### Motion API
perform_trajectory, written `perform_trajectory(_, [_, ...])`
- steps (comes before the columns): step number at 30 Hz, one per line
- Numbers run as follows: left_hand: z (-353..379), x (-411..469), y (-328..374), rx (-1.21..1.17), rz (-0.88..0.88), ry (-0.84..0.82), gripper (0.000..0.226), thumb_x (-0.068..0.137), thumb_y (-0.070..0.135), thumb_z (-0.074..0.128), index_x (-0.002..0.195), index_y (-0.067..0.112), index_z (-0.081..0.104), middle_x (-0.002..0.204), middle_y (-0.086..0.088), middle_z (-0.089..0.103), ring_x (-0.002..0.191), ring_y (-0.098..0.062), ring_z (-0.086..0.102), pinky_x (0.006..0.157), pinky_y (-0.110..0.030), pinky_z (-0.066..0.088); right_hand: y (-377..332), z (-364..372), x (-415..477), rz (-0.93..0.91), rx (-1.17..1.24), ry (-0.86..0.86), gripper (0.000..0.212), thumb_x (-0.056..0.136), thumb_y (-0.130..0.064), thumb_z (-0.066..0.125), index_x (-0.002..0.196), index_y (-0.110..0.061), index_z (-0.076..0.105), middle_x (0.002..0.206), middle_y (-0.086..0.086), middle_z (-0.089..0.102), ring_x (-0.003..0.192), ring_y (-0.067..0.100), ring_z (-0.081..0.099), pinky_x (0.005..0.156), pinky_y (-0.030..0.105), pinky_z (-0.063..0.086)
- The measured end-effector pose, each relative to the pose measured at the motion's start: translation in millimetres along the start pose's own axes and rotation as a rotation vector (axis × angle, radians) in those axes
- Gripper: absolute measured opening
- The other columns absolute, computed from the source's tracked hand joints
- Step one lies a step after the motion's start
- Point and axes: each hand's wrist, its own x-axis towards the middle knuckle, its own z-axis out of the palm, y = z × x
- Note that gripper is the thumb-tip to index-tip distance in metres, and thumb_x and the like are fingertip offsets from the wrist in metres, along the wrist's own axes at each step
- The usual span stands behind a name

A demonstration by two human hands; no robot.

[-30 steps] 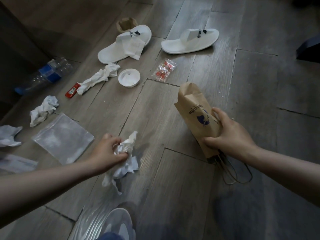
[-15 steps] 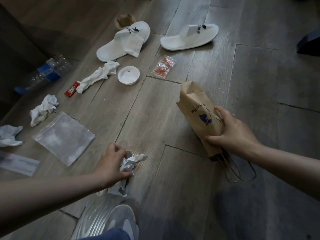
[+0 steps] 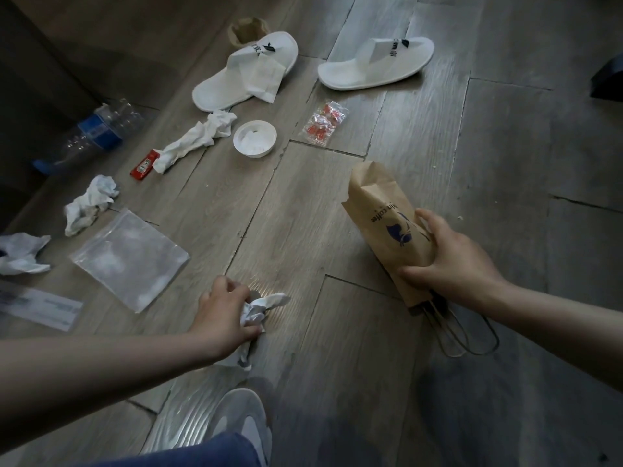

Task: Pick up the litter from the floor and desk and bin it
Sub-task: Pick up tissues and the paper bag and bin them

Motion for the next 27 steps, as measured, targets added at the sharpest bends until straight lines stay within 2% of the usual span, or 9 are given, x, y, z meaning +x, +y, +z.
perform_trajectory(4, [1, -1, 10, -0.168, 0.004, -0.023, 0.037, 0.069, 0.018, 0.077, 0.077, 0.040, 0.048, 0.106, 0.003, 0.033, 0.095, -0.012, 0.046, 0.083, -0.019, 0.039, -2, 0, -2, -0.003, 0.008, -0.003, 0.097, 0.067, -0.042, 0.080, 0.146, -0.037, 0.024, 0.127, -0.003, 0.060, 0.107, 0.023, 0.060, 0.085, 0.037, 0.051])
perform_trajectory(8, [1, 4, 14, -0.217, 0.000, -0.054, 0.032, 0.070, 0.012, 0.075, 0.072, 0.035, 0.052, 0.104, 0.000, 0.038, 0.080, 0.000, 0.042, 0.064, -0.005, 0.032, 0, -1, -2, 0.000, 0.000, 0.010, 0.098, 0.067, -0.042, 0.080, 0.147, -0.036, 0.023, 0.128, -0.004, 0.060, 0.107, 0.023, 0.060, 0.083, 0.033, 0.049])
perform_trajectory(11, [-11, 11, 10, -0.218, -0.039, -0.032, 0.017, 0.070, 0.017, 0.077, 0.076, 0.024, 0.062, 0.100, -0.003, 0.046, 0.076, -0.005, 0.045, 0.058, -0.011, 0.030, 2, -3, -2, 0.001, 0.007, 0.024, 0.099, 0.067, -0.043, 0.080, 0.147, -0.035, 0.024, 0.128, -0.003, 0.060, 0.107, 0.024, 0.060, 0.083, 0.034, 0.049])
perform_trajectory(13, [-21, 16, 11, -0.228, -0.060, 0.016, 0.015, 0.068, 0.016, 0.077, 0.068, 0.017, 0.062, 0.083, -0.004, 0.055, 0.067, -0.010, 0.048, 0.052, -0.019, 0.030, 4, -3, -3, 0.009, 0.024, 0.025, 0.099, 0.066, -0.043, 0.080, 0.147, -0.035, 0.024, 0.128, -0.003, 0.060, 0.107, 0.024, 0.060, 0.085, 0.037, 0.051])
perform_trajectory(15, [-31, 20, 16, -0.274, -0.085, 0.073, 0.025, 0.067, 0.011, 0.076, 0.056, 0.017, 0.055, 0.061, 0.000, 0.052, 0.056, -0.013, 0.048, 0.048, -0.023, 0.029, 6, -3, -3, 0.020, 0.027, 0.029, 0.100, 0.065, -0.044, 0.080, 0.147, -0.035, 0.024, 0.129, -0.002, 0.060, 0.109, 0.025, 0.060, 0.085, 0.036, 0.050])
perform_trajectory(16, [-35, 23, 20, -0.305, -0.099, 0.100, 0.025, 0.068, 0.010, 0.076, 0.056, 0.016, 0.055, 0.057, 0.000, 0.052, 0.055, -0.016, 0.049, 0.048, -0.023, 0.030, 6, -4, -3, 0.025, 0.027, 0.033, 0.100, 0.064, -0.044, 0.080, 0.146, -0.035, 0.025, 0.129, -0.002, 0.060, 0.109, 0.024, 0.059, 0.085, 0.035, 0.050])
perform_trajectory(20, [-54, 35, 38, -0.426, -0.134, 0.140, 0.011, 0.069, 0.011, 0.076, 0.073, 0.006, 0.066, 0.071, -0.009, 0.066, 0.061, -0.020, 0.060, 0.052, -0.024, 0.039, 1, -10, -3, 0.024, 0.088, 0.047, 0.100, 0.065, -0.042, 0.081, 0.148, -0.035, 0.024, 0.131, -0.006, 0.058, 0.107, 0.020, 0.059, 0.081, 0.033, 0.050])
perform_trajectory(23, [-66, 45, 55, -0.575, -0.129, 0.127, 0.017, 0.060, 0.019, 0.075, 0.072, 0.009, 0.067, 0.074, -0.014, 0.069, 0.068, -0.028, 0.065, 0.061, -0.036, 0.050, -2, -19, -3, 0.021, 0.133, 0.050, 0.102, 0.064, -0.043, 0.080, 0.148, -0.037, 0.022, 0.130, -0.008, 0.058, 0.105, 0.017, 0.059, 0.082, 0.036, 0.053])
perform_trajectory(27, [-89, 65, 90, -0.714, -0.085, 0.117, 0.022, 0.051, 0.027, 0.071, 0.066, 0.013, 0.065, 0.069, -0.011, 0.065, 0.065, -0.026, 0.063, 0.062, -0.035, 0.049, -2, -40, 3, 0.033, 0.142, 0.057, 0.102, 0.064, -0.046, 0.078, 0.147, -0.039, 0.019, 0.127, -0.009, 0.058, 0.105, 0.017, 0.059, 0.084, 0.042, 0.055])
